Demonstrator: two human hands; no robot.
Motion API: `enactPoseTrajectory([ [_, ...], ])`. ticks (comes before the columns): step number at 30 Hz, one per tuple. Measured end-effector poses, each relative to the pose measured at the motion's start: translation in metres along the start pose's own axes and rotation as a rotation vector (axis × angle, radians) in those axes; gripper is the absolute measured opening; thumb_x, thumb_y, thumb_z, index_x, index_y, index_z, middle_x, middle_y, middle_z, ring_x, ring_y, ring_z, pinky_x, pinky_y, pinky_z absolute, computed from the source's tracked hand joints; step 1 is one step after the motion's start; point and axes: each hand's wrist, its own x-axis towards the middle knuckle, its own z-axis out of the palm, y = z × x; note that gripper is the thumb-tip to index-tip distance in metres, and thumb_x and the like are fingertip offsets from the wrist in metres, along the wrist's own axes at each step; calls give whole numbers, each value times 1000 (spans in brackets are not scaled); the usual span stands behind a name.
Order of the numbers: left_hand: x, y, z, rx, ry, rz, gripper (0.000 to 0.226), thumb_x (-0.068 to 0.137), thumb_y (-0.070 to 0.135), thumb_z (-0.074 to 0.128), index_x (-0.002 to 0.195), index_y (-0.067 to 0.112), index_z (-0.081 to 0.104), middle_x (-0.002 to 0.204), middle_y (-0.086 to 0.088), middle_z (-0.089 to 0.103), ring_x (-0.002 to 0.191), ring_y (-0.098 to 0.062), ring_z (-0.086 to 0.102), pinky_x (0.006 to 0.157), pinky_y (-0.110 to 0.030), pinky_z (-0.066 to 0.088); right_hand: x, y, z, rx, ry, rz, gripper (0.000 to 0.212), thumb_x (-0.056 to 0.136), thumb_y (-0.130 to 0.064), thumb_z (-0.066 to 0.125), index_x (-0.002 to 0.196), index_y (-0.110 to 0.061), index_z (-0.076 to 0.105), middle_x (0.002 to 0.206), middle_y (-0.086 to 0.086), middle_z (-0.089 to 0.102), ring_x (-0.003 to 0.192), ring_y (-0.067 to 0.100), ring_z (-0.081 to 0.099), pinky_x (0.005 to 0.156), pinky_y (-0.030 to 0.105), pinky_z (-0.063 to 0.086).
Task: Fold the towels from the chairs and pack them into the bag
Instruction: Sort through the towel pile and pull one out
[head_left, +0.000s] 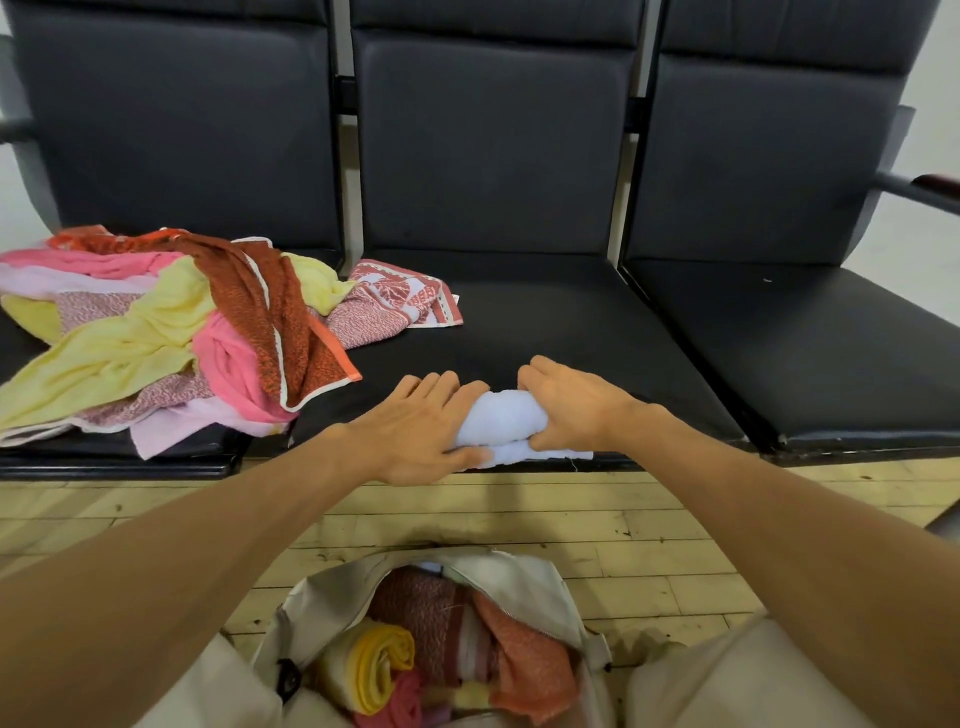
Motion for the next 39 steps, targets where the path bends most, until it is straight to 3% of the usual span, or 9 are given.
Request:
enactPoseTrajectory([
  [6, 8, 4, -11, -184, -165, -123, 43, 101, 46, 31, 135, 21, 36, 117, 3, 43, 103, -15, 39, 95, -33, 30, -2, -3, 2, -66, -33, -15, 38, 87, -27, 63, 105, -19, 30, 75, -8, 40, 64, 13, 44, 50, 24, 28],
  [11, 11, 2, -23, -477, -143, -195, 38, 81, 39, 71, 109, 18, 56, 101, 3, 52, 91, -13, 50, 77, -31, 46, -7, -10, -7, -63, 21, -84, 44, 89, -28, 63, 125, -17, 41, 104, -2, 52, 86, 15, 47, 64, 23, 31],
  [15, 7, 3, -26, -540, -112, -245, 28, 69, 32, 78, 72, 20, 52, 79, 4, 46, 74, -15, 49, 65, -33, 43, -14, -16, -12, -125, 175, -178, 39, 88, -28, 63, 125, -18, 52, 112, -2, 55, 98, 15, 50, 77, 20, 28],
  [21, -13, 4, -43, -538, -209, -243, 34, 69, 32, 75, 79, 27, 43, 85, 1, 59, 79, -20, 58, 65, -40, 48, -25, -42, -13, -75, 94, -121, 44, 84, -36, 67, 120, -20, 48, 105, -8, 45, 81, 11, 44, 60, 20, 29],
  [25, -32, 12, -57, -380, -218, -188, 36, 74, 35, 71, 87, 28, 38, 84, 1, 55, 79, -22, 55, 60, -35, 41, -37, -58, -12, 318, -142, -17, 57, 74, -49, 78, 118, -26, 50, 109, -10, 53, 95, 11, 55, 80, 30, 49],
  [28, -46, 24, -66, -284, -194, -150, 34, 77, 30, 67, 90, 27, 36, 77, 5, 48, 73, -22, 52, 53, -32, 32, -49, -68, -16, 653, -277, 31, 44, 83, -51, 70, 114, -23, 59, 107, -6, 66, 100, 14, 63, 89, 31, 52],
  [32, -67, 41, -61, -266, -203, -157, 36, 75, 32, 68, 91, 30, 35, 79, 9, 47, 76, -21, 49, 57, -32, 32, -65, -76, -8, 677, -314, 28, 32, 85, -36, 73, 113, -24, 61, 106, -8, 66, 99, 14, 63, 84, 26, 51],
  [36, -73, 56, -43, -277, -414, -166, 37, 70, 38, 74, 95, 26, 50, 98, 3, 63, 85, -23, 57, 72, -35, 50, -79, -75, 23, 650, -301, 56, 36, 81, -32, 77, 113, -22, 63, 107, -8, 65, 97, 14, 62, 85, 29, 51],
  [39, -71, 67, -23, -374, -497, -183, 40, 70, 34, 79, 102, 18, 60, 101, -2, 66, 87, -24, 62, 67, -29, 49, -90, -66, 48, 664, -254, 112, 39, 78, -30, 80, 113, -20, 66, 101, -9, 66, 90, 11, 61, 75, 19, 49],
])
